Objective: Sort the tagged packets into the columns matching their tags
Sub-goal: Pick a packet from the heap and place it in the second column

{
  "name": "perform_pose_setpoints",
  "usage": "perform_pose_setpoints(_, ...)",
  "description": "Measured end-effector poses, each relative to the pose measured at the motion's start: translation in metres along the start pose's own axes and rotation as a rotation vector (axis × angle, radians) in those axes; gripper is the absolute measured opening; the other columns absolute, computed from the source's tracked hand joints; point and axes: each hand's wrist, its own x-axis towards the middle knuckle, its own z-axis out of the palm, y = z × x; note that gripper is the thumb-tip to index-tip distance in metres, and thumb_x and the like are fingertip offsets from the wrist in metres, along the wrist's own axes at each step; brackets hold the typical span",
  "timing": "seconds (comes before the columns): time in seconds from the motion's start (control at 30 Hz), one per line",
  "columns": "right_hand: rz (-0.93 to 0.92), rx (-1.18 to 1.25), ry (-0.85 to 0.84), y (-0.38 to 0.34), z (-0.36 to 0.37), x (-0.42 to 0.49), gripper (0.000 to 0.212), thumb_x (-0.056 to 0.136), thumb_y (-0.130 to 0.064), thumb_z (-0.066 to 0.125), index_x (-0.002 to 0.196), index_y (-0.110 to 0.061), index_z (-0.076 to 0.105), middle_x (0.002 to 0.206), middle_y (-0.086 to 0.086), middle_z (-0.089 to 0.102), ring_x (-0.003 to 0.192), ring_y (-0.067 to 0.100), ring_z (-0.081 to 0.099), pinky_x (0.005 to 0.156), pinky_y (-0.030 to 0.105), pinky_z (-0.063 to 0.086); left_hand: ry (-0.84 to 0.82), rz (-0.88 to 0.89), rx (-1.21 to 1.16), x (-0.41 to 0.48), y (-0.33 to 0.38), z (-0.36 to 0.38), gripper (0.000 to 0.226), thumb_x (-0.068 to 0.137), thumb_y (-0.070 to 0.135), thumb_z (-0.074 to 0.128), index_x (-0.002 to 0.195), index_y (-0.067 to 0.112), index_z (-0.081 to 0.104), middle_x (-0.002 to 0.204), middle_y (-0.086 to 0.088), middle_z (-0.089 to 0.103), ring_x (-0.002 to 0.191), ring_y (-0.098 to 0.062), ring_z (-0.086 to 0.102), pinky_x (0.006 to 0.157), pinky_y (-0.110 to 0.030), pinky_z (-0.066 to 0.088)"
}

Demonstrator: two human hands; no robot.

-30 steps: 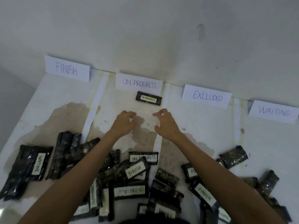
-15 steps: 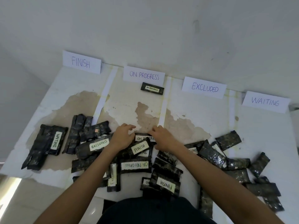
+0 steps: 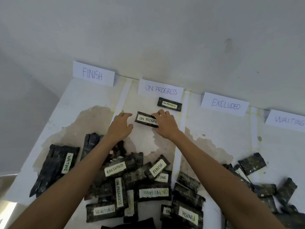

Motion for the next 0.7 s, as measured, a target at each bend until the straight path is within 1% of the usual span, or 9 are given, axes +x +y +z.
perform_pose_setpoints(0.13,0.031,0.019,0.024,-0.012,0.000,0.058,0.059,0.081,-0.012,0.062,0.136,-0.017,0.042,0.129,0.010,0.043,0.116,0.032,0.041,0.095,0.043,0.038,-0.027,0.004,0.051,0.042,-0.009,-0.011,0.056,0.089,0.015,0.053,0.141,0.011,0.035,0.148,-0.012,0.032,0.134,-0.031,0.030,0.107,-0.042,0.031)
perform_pose_setpoints(0.27,0.071,-0.017,0.063,-0.011,0.003,0.099,0.056,0.082,-0.011,0.061,0.135,-0.017,0.043,0.129,0.009,0.043,0.114,0.031,0.042,0.094,0.042,0.036,-0.038,0.021,0.090,0.079,-0.016,-0.015,0.063,0.088,0.014,0.054,0.145,0.008,0.026,0.149,-0.014,0.029,0.132,-0.035,0.031,0.106,-0.045,0.034)
perform_pose_setpoints(0.5,0.120,-0.022,0.088,-0.007,0.008,0.131,0.056,0.081,-0.009,0.058,0.134,-0.017,0.044,0.128,0.009,0.043,0.112,0.030,0.041,0.093,0.042,0.033,0.007,0.101,0.172,0.117,-0.023,-0.013,0.060,0.087,0.015,0.055,0.142,0.006,0.032,0.143,-0.015,0.037,0.126,-0.035,0.038,0.101,-0.043,0.038)
perform_pose_setpoints(0.7,0.054,0.016,0.118,-0.007,0.008,0.119,0.066,0.079,-0.009,0.060,0.140,-0.017,0.038,0.133,0.010,0.040,0.114,0.029,0.040,0.095,0.039,0.032,0.017,0.124,0.165,0.101,-0.028,-0.013,0.060,0.087,0.016,0.055,0.142,0.007,0.032,0.145,-0.015,0.035,0.129,-0.035,0.035,0.104,-0.043,0.036)
